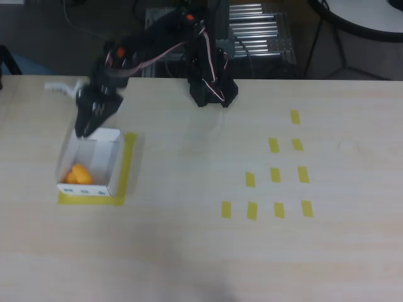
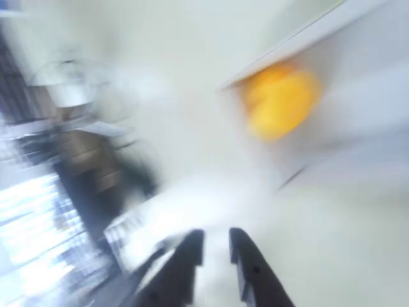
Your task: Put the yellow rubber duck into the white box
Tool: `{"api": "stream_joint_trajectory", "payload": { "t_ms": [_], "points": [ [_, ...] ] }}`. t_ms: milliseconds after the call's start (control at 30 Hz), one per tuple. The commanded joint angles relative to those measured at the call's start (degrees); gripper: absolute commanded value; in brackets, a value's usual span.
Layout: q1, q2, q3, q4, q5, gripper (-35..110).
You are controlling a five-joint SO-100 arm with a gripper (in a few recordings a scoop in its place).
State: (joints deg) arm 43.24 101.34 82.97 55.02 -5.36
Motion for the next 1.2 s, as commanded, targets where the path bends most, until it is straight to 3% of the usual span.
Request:
{"api": "stream_joint_trajectory", "payload": {
  "t_ms": [0, 100, 233, 367, 467, 700, 1167],
  "points": [
    [-11.4, 27.5, -9.6, 8.3, 6.9, 0],
    [-25.1, 44.7, 2.1, 13.4, 7.9, 0],
    [-43.0, 67.4, 34.8, 14.3, 8.8, 0],
    [-46.6, 83.5, 65.2, 11.4, 11.4, 0],
    [-45.4, 88.9, 78.5, 10.1, 11.2, 0],
    [-43.4, 89.8, 91.0, 8.4, 11.4, 0],
    [-42.5, 89.8, 91.1, 8.1, 12.2, 0]
  ]
}}
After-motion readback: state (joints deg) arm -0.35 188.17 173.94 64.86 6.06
